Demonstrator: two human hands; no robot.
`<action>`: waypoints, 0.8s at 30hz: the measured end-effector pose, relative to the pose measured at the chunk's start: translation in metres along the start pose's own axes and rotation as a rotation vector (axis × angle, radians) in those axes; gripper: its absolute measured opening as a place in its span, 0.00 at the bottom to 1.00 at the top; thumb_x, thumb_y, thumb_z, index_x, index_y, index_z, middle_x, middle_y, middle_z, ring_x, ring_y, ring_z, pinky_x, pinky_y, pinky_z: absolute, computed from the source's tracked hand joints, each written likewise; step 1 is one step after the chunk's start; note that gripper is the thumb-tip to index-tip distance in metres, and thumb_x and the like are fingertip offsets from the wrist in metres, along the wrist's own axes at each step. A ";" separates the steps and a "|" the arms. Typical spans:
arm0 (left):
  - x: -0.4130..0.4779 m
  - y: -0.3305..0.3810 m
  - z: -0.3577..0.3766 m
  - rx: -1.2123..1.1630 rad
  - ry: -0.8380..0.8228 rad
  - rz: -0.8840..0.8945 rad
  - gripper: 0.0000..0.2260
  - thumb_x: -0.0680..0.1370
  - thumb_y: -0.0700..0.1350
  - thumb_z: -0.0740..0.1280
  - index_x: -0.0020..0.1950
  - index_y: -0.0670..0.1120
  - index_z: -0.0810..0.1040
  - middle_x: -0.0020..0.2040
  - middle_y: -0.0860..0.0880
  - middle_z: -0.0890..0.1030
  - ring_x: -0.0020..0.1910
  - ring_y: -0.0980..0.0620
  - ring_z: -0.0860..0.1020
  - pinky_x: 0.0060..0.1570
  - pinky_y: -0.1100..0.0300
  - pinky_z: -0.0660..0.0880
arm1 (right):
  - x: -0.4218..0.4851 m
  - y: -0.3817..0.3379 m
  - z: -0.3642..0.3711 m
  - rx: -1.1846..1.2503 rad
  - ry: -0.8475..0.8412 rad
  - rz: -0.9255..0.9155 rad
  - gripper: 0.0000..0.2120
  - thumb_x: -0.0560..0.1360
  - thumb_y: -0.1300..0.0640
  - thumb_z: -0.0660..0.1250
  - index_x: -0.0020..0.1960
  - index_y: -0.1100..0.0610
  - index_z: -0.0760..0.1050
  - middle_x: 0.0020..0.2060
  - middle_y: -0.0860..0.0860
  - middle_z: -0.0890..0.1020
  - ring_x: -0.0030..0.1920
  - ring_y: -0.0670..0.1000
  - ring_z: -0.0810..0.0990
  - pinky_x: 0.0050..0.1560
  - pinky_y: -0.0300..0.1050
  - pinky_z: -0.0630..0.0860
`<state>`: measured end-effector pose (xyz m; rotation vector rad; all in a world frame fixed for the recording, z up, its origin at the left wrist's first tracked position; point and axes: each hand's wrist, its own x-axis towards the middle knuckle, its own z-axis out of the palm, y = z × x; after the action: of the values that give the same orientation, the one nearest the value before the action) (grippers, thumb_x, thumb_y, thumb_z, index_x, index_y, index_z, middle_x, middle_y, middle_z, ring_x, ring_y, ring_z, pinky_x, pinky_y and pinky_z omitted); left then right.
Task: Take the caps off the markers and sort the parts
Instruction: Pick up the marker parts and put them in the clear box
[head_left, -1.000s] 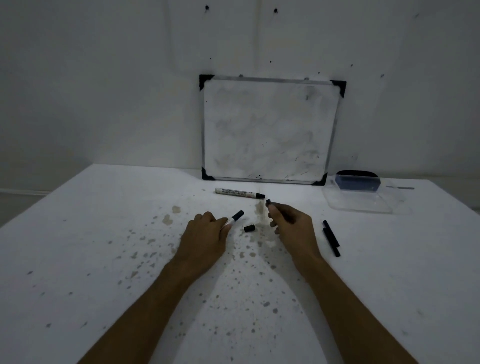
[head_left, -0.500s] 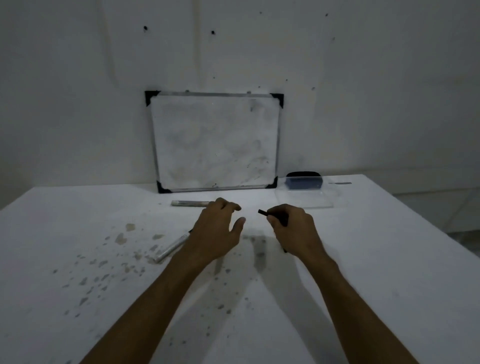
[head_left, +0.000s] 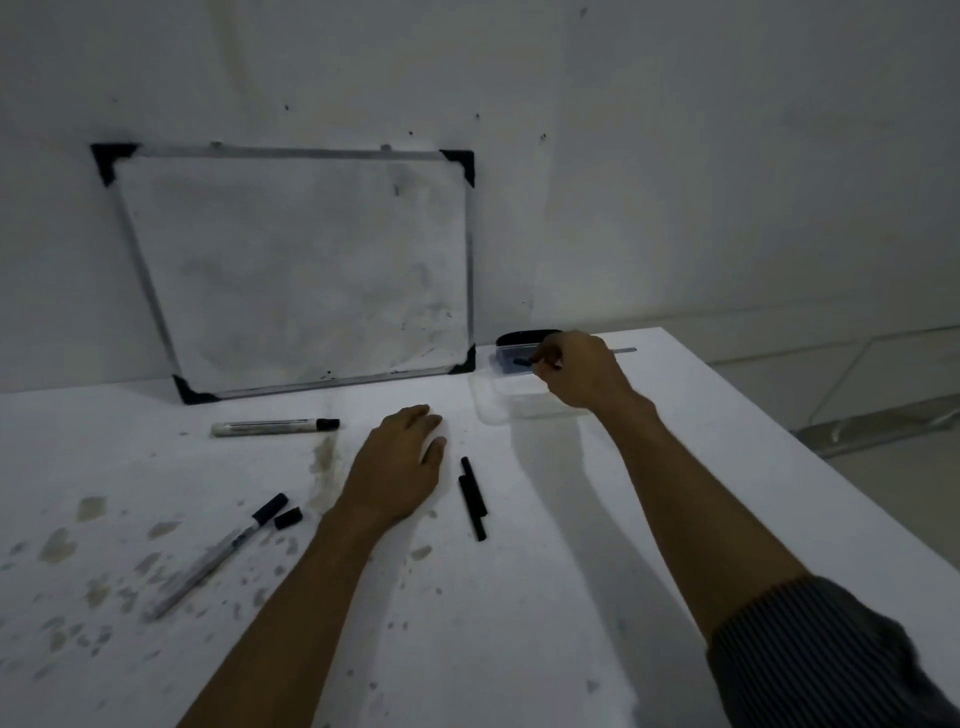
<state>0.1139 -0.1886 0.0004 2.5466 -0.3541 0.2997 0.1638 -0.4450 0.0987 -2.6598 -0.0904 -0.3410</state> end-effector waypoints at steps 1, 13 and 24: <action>0.001 -0.002 0.001 -0.001 0.005 0.001 0.20 0.84 0.50 0.62 0.74 0.44 0.74 0.76 0.45 0.73 0.74 0.45 0.70 0.74 0.53 0.63 | 0.011 0.001 0.003 -0.035 -0.051 0.000 0.09 0.75 0.53 0.72 0.53 0.54 0.85 0.49 0.55 0.86 0.51 0.59 0.84 0.52 0.53 0.80; 0.006 -0.004 0.001 0.001 0.024 0.009 0.22 0.81 0.54 0.60 0.71 0.45 0.77 0.72 0.46 0.76 0.70 0.47 0.73 0.69 0.54 0.69 | 0.058 -0.001 0.023 -0.238 -0.297 0.016 0.14 0.72 0.44 0.73 0.55 0.48 0.86 0.55 0.51 0.85 0.56 0.57 0.81 0.58 0.52 0.79; -0.001 0.031 -0.076 -0.172 -0.055 0.015 0.16 0.83 0.50 0.65 0.70 0.48 0.77 0.67 0.50 0.79 0.66 0.53 0.76 0.62 0.64 0.67 | -0.074 -0.065 0.001 0.371 0.053 0.016 0.10 0.79 0.53 0.70 0.59 0.53 0.81 0.46 0.46 0.82 0.47 0.45 0.79 0.46 0.31 0.72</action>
<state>0.0924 -0.1721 0.0782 2.3875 -0.4021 0.1965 0.0849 -0.3875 0.1071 -2.2822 -0.1043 -0.3513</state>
